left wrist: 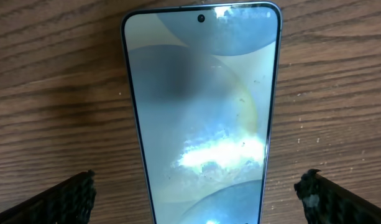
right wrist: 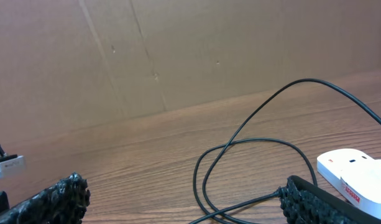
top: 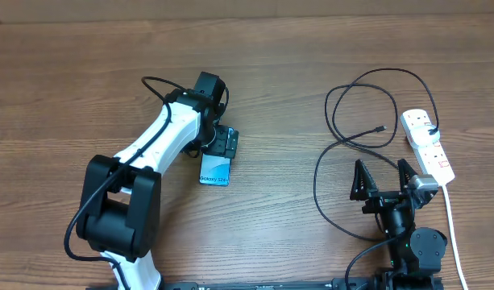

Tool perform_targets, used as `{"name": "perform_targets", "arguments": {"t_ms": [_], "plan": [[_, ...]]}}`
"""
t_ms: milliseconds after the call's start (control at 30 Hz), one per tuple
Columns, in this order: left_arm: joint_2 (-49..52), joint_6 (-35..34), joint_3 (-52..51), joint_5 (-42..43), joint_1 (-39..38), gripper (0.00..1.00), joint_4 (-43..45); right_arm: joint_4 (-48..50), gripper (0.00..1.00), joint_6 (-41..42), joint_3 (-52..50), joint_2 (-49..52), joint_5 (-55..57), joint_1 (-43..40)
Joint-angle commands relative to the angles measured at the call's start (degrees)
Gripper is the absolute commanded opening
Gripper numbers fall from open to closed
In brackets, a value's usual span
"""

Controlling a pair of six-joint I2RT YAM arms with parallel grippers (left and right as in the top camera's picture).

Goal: Plug charger to phone and switch on socket
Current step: 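Lower the left gripper and grasp the phone's top edge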

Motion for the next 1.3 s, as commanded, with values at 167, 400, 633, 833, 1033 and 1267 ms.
{"name": "perform_targets", "arguments": {"t_ms": [167, 400, 633, 833, 1033, 1267], "plan": [[4.6, -2.6, 1.1, 0.8, -1.4, 1.00, 1.0, 0.2, 1.00, -0.3, -0.6, -0.6, 0.5, 0.3], [5.0, -7.2, 1.1, -0.5, -2.3, 1.00, 1.4, 0.2, 1.00, -0.3, -0.6, -0.6, 0.5, 0.3], [5.0, -8.3, 1.1, -1.3, -2.3, 1.00, 1.4, 0.2, 1.00, -0.3, -0.6, -0.6, 0.5, 0.3], [5.0, -8.3, 0.9, -1.4, -2.3, 1.00, 1.5, 0.2, 1.00, -0.3, -0.6, -0.6, 0.5, 0.3], [5.0, -8.3, 0.7, -1.8, -2.3, 1.00, 2.1, 0.2, 1.00, -0.3, -0.6, -0.6, 0.5, 0.3], [5.0, -8.3, 0.3, -1.8, -2.3, 1.00, 2.7, 0.2, 1.00, -0.3, -0.6, -0.6, 0.5, 0.3]]}}
